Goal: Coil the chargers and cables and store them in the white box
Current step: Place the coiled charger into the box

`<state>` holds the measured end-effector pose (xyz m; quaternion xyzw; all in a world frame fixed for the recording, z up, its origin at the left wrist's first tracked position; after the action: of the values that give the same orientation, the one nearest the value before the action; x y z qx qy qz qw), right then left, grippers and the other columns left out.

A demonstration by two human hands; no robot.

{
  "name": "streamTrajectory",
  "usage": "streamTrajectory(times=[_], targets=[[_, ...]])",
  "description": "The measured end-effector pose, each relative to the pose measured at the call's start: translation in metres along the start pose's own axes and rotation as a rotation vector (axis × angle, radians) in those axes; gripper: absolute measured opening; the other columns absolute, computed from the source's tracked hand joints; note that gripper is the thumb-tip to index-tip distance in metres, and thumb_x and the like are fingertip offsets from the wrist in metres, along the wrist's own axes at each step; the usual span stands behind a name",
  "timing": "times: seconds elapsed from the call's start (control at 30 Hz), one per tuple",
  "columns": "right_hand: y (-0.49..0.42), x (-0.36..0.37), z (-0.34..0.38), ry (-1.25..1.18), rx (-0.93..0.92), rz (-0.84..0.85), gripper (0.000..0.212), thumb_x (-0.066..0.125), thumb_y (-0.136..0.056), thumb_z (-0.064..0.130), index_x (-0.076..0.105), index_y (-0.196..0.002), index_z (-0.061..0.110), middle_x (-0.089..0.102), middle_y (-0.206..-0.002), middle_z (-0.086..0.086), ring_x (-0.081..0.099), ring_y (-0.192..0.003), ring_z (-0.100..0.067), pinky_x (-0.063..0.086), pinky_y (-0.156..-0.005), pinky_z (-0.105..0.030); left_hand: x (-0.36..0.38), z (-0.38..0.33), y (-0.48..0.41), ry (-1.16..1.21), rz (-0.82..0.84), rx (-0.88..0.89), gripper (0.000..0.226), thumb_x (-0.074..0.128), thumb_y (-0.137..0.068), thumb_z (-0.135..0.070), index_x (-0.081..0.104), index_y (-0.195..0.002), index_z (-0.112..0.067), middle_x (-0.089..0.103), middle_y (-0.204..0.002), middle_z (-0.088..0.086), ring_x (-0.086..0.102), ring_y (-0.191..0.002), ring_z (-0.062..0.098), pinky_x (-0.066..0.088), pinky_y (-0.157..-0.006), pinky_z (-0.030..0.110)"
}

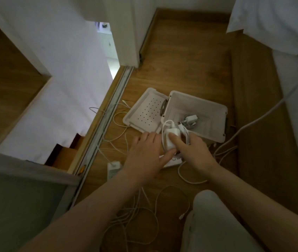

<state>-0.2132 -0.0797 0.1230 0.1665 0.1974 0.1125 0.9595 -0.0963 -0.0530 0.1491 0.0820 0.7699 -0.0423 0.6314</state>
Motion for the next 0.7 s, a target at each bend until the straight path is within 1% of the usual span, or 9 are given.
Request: streamTrajectory(times=[0.07, 0.1, 0.17, 0.23, 0.33, 0.4, 0.5, 0.6, 0.7], targets=[[-0.029, -0.013, -0.029, 0.008, 0.029, -0.082, 0.043, 0.055, -0.087, 0.046, 0.057, -0.112, 0.012, 0.068, -0.099, -0.005, 0.067, -0.077, -0.011, 0.051, -0.054, -0.017, 0.029, -0.004, -0.028, -0.078, 0.044, 0.075, 0.067, 0.005, -0.088, -0.056, 0.045, -0.125, -0.018, 0.05, -0.125, 0.0, 0.042, -0.117, 0.018, 0.032, -0.095, 0.034], [-0.045, -0.021, -0.044, 0.04, 0.048, -0.124, 0.045, 0.054, -0.087, 0.047, 0.056, -0.112, 0.01, 0.068, -0.099, -0.006, 0.066, -0.076, -0.012, 0.05, -0.053, -0.018, 0.047, -0.004, -0.043, -0.105, 0.077, 0.114, 0.057, 0.014, -0.093, -0.051, 0.042, -0.128, -0.017, 0.047, -0.132, 0.002, 0.039, -0.123, 0.019, 0.03, -0.1, 0.037], [-0.075, -0.038, -0.069, 0.14, 0.083, -0.199, 0.047, 0.053, -0.088, 0.048, 0.054, -0.114, 0.009, 0.065, -0.101, -0.006, 0.062, -0.078, -0.013, 0.046, -0.058, -0.021, 0.08, -0.001, -0.07, -0.153, 0.135, 0.168, 0.043, 0.036, -0.096, -0.038, 0.039, -0.133, -0.016, 0.038, -0.142, 0.004, 0.032, -0.132, 0.022, 0.026, -0.107, 0.042], [-0.103, -0.053, -0.092, 0.209, 0.108, -0.255, 0.054, 0.053, -0.088, 0.049, 0.047, -0.125, 0.009, 0.061, -0.108, -0.008, 0.057, -0.087, -0.017, 0.045, -0.069, -0.029, 0.108, 0.009, -0.096, -0.227, 0.176, 0.183, 0.043, 0.045, -0.093, -0.023, 0.036, -0.134, -0.014, 0.034, -0.145, 0.007, 0.031, -0.132, 0.025, 0.026, -0.109, 0.043], [-0.14, -0.072, -0.121, 0.282, 0.128, -0.323, 0.057, 0.052, -0.089, 0.048, 0.04, -0.129, 0.008, 0.056, -0.116, -0.012, 0.054, -0.094, -0.024, 0.041, -0.075, -0.032, 0.141, 0.027, -0.132, -0.279, 0.19, 0.147, 0.046, 0.045, -0.09, -0.011, 0.033, -0.134, -0.012, 0.037, -0.14, 0.008, 0.037, -0.125, 0.024, 0.032, -0.104, 0.039], [-0.157, -0.081, -0.136, 0.317, 0.125, -0.366, 0.057, 0.051, -0.09, 0.047, 0.04, -0.127, 0.005, 0.055, -0.116, -0.013, 0.054, -0.099, -0.029, 0.04, -0.075, -0.033, 0.156, 0.033, -0.15, -0.252, 0.178, 0.132, 0.051, 0.045, -0.09, -0.008, 0.029, -0.138, -0.012, 0.034, -0.143, 0.009, 0.036, -0.126, 0.025, 0.033, -0.105, 0.039], [-0.176, -0.083, -0.153, 0.28, 0.083, -0.401, 0.056, 0.05, -0.091, 0.045, 0.04, -0.127, 0.005, 0.049, -0.108, -0.005, 0.048, -0.092, -0.02, 0.037, -0.073, -0.03, 0.181, 0.035, -0.169, -0.273, 0.178, 0.168, 0.061, 0.047, -0.09, -0.007, 0.02, -0.144, -0.012, 0.025, -0.149, 0.01, 0.031, -0.133, 0.027, 0.031, -0.108, 0.041], [-0.189, -0.081, -0.174, 0.25, 0.1, -0.397, 0.055, 0.049, -0.091, 0.046, 0.04, -0.127, 0.005, 0.046, -0.104, -0.002, 0.047, -0.091, -0.018, 0.037, -0.073, -0.029, 0.199, 0.035, -0.176, -0.309, 0.194, 0.159, 0.052, 0.045, -0.089, -0.006, 0.029, -0.138, -0.011, 0.037, -0.14, 0.01, 0.031, -0.13, 0.028, 0.03, -0.105, 0.039], [-0.192, -0.078, -0.188, 0.277, 0.132, -0.363, 0.056, 0.047, -0.09, 0.051, 0.044, -0.122, 0.005, 0.051, -0.101, -0.005, 0.053, -0.09, -0.024, 0.037, -0.069, -0.031, 0.212, 0.028, -0.163, -0.291, 0.202, 0.159, 0.038, 0.047, -0.088, -0.009, 0.042, -0.126, -0.012, 0.05, -0.125, 0.007, 0.04, -0.121, 0.028, 0.033, -0.099, 0.037]])
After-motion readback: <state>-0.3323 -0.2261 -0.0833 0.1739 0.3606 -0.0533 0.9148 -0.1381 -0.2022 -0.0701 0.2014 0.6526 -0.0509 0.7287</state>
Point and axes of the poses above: each hand's wrist, its own y-axis away from the middle knuckle, its own x-axis out of the palm, z = x × y, the point moved 8 cm from there along -y, towards the middle knuckle
